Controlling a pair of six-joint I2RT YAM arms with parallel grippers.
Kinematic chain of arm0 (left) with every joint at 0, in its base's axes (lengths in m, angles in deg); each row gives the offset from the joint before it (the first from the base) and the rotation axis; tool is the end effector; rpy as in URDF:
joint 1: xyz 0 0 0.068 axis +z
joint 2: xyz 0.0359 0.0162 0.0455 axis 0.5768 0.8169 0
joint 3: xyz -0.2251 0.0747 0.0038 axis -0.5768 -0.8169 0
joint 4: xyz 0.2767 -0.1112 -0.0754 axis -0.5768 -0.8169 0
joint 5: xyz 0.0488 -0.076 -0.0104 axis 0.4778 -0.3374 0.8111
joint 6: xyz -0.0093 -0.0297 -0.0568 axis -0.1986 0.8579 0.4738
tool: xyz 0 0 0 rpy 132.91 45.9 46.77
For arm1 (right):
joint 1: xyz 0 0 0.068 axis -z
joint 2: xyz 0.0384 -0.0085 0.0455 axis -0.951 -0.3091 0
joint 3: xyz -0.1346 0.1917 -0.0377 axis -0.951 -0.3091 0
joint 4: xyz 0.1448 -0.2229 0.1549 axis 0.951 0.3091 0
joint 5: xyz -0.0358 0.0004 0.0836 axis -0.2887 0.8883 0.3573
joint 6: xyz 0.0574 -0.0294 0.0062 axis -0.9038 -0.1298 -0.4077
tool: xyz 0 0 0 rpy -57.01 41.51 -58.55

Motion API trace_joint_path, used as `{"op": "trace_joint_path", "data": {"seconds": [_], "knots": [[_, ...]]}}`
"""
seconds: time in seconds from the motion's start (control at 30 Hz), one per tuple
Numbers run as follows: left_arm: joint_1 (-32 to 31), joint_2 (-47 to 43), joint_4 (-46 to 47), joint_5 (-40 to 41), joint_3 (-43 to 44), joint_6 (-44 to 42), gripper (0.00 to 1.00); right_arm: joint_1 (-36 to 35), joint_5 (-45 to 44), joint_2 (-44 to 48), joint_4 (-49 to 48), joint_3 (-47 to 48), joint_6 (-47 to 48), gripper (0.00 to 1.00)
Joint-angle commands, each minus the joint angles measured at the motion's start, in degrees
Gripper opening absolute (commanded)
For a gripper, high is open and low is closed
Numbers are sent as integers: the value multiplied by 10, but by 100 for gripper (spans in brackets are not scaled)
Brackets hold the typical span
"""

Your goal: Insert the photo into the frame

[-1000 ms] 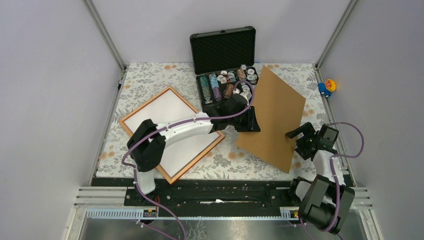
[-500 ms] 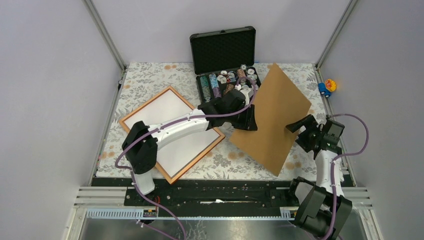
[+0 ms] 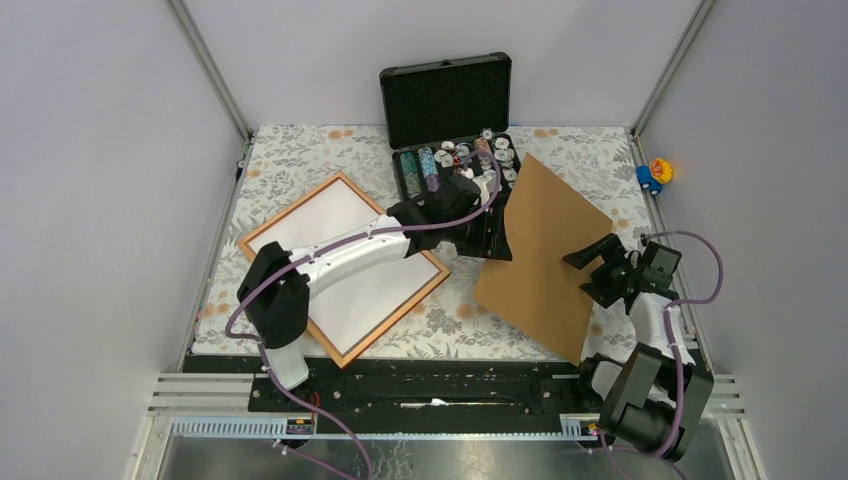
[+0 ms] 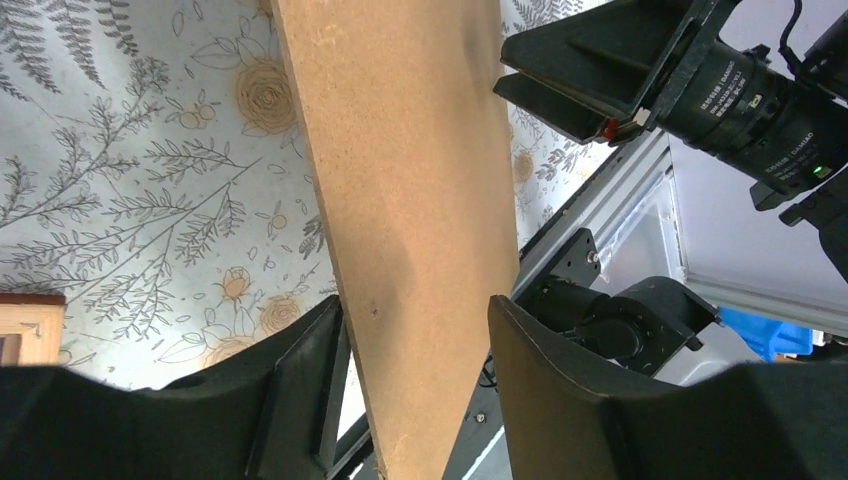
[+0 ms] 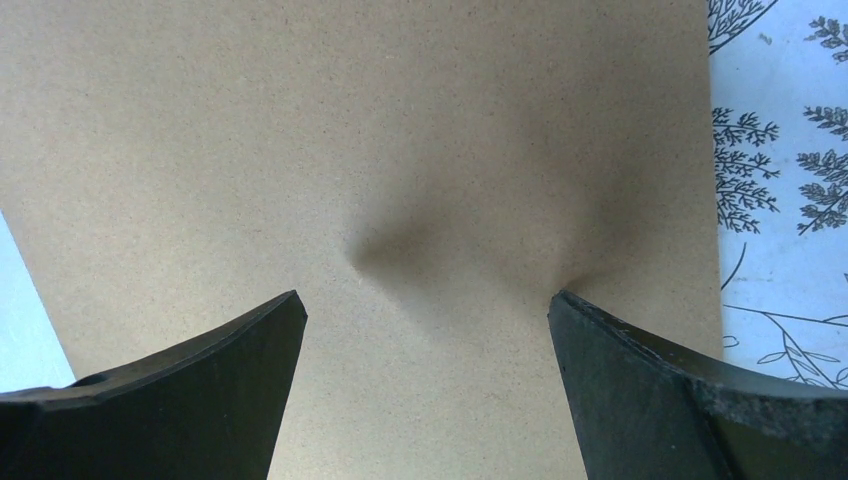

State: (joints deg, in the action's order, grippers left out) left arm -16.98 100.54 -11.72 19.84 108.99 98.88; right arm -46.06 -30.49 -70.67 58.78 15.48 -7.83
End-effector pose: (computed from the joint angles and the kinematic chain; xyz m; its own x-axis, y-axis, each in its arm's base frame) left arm 0.2699 -0.3709 0.2268 -0.8731 0.1053 -0.4760 0.4251 0.6425 -0.6375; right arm 0.2518 -0.0913 0.1080 -0.5363 0.7423 -0.4017 0.3399 0.6256 0.7022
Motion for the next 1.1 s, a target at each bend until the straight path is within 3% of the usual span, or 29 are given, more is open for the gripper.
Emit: {"op": "trace_joint_path", "data": {"seconds": [0.0,0.1,0.27,0.37,0.43,0.67,0.8,1.07], "knots": [[4,-8,27,-20,12,6,55,-3,7,-5,-21,-4,8,100],[4,10,38,-45,16,12,39,-3,7,0,-20,-1,6,100],[7,28,71,-86,16,31,37,-3,5,19,-14,2,3,100],[9,34,80,-86,20,33,19,-3,0,27,-10,1,4,100],[9,36,77,-85,27,28,1,-3,0,33,-6,3,3,100],[11,-5,61,-60,54,-17,0,-3,-7,80,63,71,14,100],[11,-41,-7,-19,93,-51,0,-5,-6,105,112,133,26,100],[12,-137,-144,93,142,-122,0,-49,11,98,118,180,14,100]]}}
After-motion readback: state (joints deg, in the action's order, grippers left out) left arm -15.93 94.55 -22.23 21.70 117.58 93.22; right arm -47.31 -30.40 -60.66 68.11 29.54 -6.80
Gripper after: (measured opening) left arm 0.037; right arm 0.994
